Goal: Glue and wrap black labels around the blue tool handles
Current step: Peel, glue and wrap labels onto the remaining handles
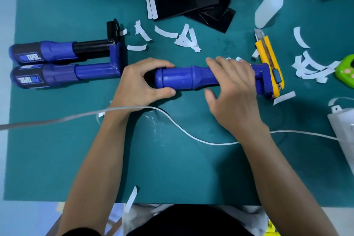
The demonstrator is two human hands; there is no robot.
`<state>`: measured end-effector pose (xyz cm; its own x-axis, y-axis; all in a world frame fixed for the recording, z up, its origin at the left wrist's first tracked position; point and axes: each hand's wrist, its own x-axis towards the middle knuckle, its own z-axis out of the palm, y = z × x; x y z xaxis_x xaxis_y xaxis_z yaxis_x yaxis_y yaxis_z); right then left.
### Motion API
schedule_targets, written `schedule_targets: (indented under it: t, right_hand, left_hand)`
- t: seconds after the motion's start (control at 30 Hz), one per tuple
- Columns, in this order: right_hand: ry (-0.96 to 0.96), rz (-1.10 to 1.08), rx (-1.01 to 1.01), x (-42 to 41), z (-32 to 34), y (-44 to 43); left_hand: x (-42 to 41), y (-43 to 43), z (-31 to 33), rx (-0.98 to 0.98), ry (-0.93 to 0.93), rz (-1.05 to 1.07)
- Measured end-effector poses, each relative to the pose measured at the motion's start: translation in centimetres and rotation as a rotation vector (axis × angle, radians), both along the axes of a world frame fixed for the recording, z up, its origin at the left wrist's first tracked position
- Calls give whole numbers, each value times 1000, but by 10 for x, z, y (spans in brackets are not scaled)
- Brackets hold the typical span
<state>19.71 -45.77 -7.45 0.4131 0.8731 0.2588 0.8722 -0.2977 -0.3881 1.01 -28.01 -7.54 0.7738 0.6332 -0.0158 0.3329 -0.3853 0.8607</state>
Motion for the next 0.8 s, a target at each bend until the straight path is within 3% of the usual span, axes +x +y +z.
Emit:
schedule_targets:
  t: [0.37,0.63,0.8]
  right_hand:
    - [-21,-11,44,9,-7,12]
    - [50,18,-19,11,-6,11]
    - [94,36,-51,12,-3,9]
  left_hand:
    - [11,1,-5,-43,-92,82]
    - [5,12,-1,-72,-21,-83]
    - [5,10,0,-76,-26,-73]
